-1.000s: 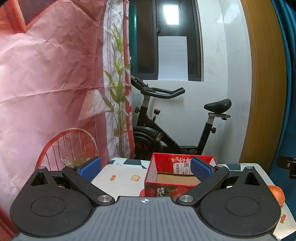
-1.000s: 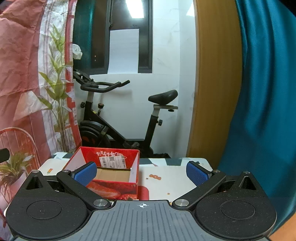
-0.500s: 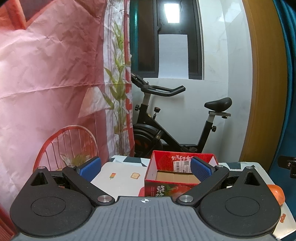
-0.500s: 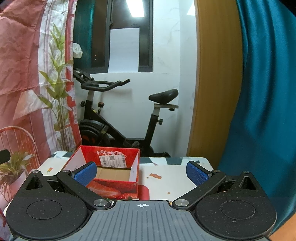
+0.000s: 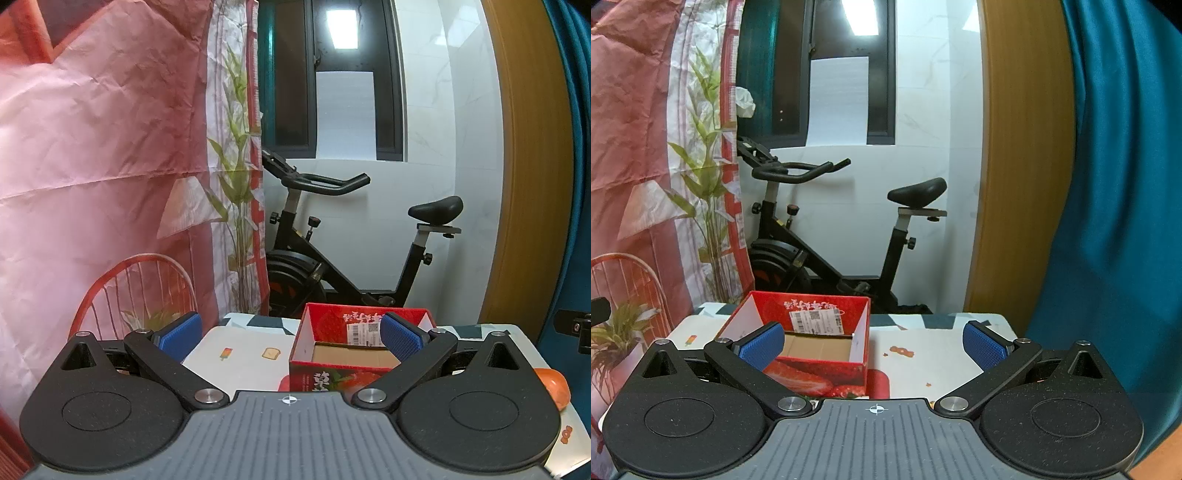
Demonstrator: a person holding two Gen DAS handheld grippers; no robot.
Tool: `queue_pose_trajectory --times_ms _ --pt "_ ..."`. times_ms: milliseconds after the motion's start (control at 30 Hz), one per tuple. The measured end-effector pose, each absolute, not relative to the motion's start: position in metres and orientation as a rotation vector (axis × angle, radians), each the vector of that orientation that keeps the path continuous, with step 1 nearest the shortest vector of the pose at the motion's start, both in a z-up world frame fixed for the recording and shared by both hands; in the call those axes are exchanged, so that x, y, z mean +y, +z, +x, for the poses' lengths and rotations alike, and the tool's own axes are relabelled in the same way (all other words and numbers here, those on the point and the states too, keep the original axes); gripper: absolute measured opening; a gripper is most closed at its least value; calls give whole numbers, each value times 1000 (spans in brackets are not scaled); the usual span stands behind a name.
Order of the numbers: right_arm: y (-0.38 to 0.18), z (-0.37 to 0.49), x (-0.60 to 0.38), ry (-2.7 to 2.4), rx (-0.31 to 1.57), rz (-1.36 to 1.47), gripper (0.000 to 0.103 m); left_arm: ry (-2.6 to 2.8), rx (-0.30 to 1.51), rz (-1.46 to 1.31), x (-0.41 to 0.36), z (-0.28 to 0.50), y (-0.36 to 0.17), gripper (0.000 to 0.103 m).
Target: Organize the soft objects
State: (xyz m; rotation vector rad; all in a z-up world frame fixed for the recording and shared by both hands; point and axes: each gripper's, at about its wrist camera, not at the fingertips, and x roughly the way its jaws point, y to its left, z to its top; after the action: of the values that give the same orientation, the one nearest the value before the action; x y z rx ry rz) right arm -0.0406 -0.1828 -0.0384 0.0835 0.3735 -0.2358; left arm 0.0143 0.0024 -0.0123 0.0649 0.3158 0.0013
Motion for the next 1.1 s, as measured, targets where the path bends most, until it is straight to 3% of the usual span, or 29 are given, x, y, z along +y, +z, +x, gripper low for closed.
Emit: queue_pose_trajectory --times_ms 533,900,1100 --pt "-51 -33 -185 -227 339 95 103 -23 347 48 7 25 -19 103" --pt "-125 3 -211 -95 314 253 103 42 387 40 22 67 -72 103" --pt "-176 33 -207 -89 433 244 103 20 488 48 30 95 -121 103"
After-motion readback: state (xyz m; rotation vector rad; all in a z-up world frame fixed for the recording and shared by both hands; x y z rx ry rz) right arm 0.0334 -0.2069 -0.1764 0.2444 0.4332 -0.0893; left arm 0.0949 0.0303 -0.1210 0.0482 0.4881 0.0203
